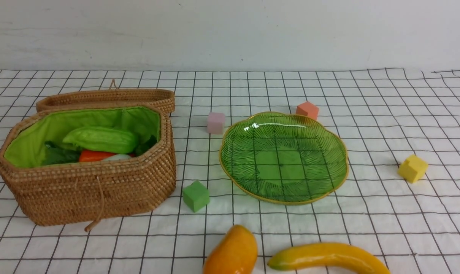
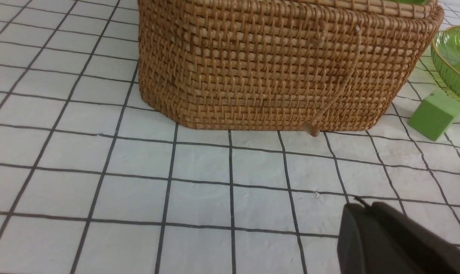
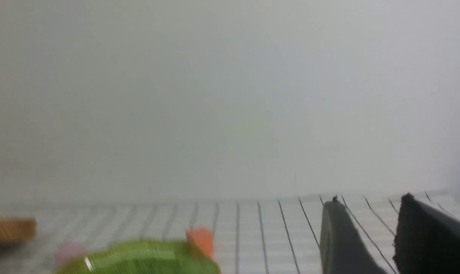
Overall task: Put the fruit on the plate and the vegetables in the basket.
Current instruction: Use the right arm to grab a banana and put it into the right plate
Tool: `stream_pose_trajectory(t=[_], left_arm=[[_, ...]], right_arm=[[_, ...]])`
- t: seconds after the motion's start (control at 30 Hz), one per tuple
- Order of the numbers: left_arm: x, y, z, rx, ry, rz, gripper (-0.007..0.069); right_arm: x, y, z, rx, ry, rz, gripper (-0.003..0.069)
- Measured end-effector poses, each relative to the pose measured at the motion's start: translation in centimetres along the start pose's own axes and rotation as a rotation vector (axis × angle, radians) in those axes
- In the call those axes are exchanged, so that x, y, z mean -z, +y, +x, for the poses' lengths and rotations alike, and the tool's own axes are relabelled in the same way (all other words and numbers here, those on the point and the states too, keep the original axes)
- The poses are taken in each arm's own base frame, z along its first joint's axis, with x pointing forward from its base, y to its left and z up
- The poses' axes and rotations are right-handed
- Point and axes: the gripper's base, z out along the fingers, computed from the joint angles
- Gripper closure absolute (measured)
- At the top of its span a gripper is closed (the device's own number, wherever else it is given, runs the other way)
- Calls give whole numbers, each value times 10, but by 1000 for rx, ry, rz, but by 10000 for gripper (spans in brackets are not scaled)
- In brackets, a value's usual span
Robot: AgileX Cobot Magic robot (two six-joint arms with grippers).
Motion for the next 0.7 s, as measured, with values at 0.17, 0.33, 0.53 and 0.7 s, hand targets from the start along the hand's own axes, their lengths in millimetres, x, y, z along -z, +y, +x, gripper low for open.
stream_pose_trajectory(t=[0.17, 0.33, 0.53, 0.7], left_arm=[[0, 0, 0, 0, 0, 0, 622], [0, 0, 0, 0, 0, 0, 620], [0, 0, 0, 0, 0, 0, 617], [0, 0, 0, 0, 0, 0, 613]], right_arm=[[-4, 5, -61, -287, -147, -31, 414], [-23, 8, -137, -354, 35, 61, 414], [-86, -3, -140, -154, 631, 277, 414], [-125, 5, -73, -34, 1056, 174, 414]])
